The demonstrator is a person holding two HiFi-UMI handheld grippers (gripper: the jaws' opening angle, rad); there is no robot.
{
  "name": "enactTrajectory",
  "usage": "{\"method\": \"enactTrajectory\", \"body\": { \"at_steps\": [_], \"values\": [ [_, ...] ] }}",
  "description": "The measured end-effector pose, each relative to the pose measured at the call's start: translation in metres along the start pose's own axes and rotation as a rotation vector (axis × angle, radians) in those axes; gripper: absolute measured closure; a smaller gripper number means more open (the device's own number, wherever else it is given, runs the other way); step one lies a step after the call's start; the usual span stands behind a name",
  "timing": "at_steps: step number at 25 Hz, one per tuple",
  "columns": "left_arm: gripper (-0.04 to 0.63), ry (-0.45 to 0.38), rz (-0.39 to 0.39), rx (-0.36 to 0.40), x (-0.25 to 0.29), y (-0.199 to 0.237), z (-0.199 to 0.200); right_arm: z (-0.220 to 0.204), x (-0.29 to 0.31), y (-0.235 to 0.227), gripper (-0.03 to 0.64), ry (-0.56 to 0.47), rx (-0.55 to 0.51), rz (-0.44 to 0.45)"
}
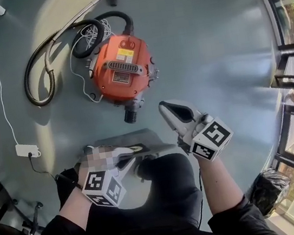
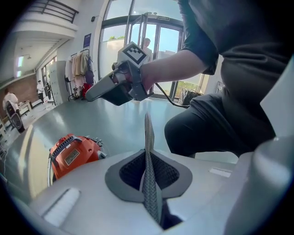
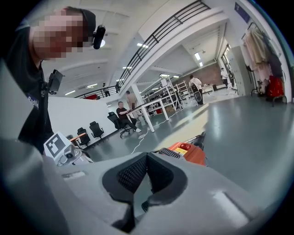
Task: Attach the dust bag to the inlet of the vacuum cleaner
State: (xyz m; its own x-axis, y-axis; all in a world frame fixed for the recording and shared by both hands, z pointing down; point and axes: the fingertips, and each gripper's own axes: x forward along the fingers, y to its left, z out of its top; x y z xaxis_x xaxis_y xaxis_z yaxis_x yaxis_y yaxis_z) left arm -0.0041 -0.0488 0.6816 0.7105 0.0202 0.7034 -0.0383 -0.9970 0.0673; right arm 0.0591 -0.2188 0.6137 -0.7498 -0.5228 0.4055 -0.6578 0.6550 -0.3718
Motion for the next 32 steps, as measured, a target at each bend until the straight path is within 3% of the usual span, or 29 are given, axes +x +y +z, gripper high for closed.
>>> {"method": "enactTrajectory", "body": {
  "at_steps": [7,12,27,32],
  "values": [
    [0.555,0.011,0.011,-0.031,0.045,0.021,-0.037,-0.03,0.022,-0.031,0.624,-0.03,-0.025,-0.007],
    [0.555,-0.03,0.005,-0.046,0.069,0.029,-0.052,-0.04,0.033,-0.048,0.624,-0.088,-0.058,0.006],
    [0.555,-0.041,0.061,0.103,0.097,0.058,-0.079,-0.05,0.06,-0.072,0.624,-0.223,-0.168,0.052],
    [0.555,-0.066,0.066,0.095,0.095,0.075,-0.078,-0.045,0.07,-0.077,0.624,-0.217,-0.221,0.059]
  ]
}}
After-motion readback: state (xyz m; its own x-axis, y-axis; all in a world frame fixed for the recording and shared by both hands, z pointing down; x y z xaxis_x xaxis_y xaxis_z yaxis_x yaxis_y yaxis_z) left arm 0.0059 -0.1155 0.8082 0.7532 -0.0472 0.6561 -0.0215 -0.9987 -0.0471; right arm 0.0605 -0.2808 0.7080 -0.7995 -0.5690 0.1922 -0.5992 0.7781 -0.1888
